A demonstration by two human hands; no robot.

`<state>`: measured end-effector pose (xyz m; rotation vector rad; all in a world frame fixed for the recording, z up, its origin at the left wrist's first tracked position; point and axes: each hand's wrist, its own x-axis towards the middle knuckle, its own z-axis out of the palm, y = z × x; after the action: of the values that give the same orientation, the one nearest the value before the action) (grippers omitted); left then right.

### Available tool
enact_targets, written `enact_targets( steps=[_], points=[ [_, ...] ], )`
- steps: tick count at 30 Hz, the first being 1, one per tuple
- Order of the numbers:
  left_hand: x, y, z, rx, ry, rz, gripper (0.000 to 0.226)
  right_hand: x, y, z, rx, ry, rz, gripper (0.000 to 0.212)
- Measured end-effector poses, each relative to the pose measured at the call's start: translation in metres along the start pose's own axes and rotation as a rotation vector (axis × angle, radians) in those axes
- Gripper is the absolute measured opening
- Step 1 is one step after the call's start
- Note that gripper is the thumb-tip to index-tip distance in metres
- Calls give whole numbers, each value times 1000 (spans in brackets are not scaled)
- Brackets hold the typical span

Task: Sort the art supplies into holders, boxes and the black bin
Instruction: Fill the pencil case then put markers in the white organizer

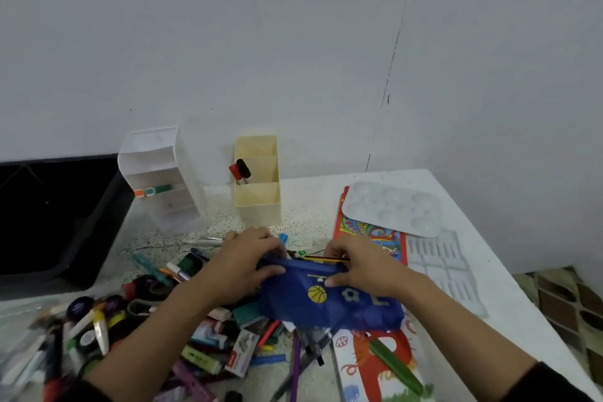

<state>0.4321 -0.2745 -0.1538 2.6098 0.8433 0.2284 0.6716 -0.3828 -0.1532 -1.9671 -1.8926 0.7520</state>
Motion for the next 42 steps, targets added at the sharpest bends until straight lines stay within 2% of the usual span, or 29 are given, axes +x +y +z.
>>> enact_targets(
  steps=[4, 7, 9, 12, 14, 17, 18, 20, 22, 25, 29, 33, 35, 37, 40, 42],
  points=[
    [-8, 9, -5, -155, 74, 23, 18, -6, -2, -15, 83, 58, -130, 15],
    [-14, 22, -20, -278, 117, 10, 6, -12, -11, -34, 135, 144, -227, 7],
    [-17, 32, -33, -326, 137, -23, 28, -14, -20, -46, 120, 212, -289, 11],
    [-18, 49, -55, -401, 85, -156, 58, -17, -36, -58, -47, 282, -416, 9],
    [-17, 54, -65, -348, 100, -195, 52, -19, -43, -60, -157, 330, -482, 7],
    [-18, 54, -73, -264, 250, -198, 13, -22, -47, -56, -223, 418, -539, 11],
    [-17, 52, -73, -248, 297, -204, 15, -22, -47, -53, -263, 435, -549, 11],
    [-15, 50, -67, -233, 357, -231, 35, -20, -42, -45, -346, 422, -556, 8],
    [-15, 49, -57, -229, 364, -241, 49, -17, -38, -36, -369, 339, -495, 6],
    [-17, 48, -41, -246, 318, -191, 59, -15, -42, -33, -219, 266, -400, 9],
    [-20, 45, -37, -303, 319, -178, 61, -12, -67, -56, 168, 380, -310, 17],
    [-16, 40, -45, -331, 315, -175, 60, 2, -104, -62, 631, 291, -395, 22],
    [-14, 39, -51, -385, 322, -163, 59, 15, -114, -55, 692, 209, -436, 23],
    [-11, 37, -59, -441, 347, -177, 60, 29, -112, -46, 507, 130, -418, 22],
    [-9, 27, -72, -476, 394, -221, 57, 48, -94, -42, -143, 58, -328, 34],
    [-10, 20, -76, -457, 389, -224, 55, 52, -86, -45, -326, 61, -226, 39]
  ],
)
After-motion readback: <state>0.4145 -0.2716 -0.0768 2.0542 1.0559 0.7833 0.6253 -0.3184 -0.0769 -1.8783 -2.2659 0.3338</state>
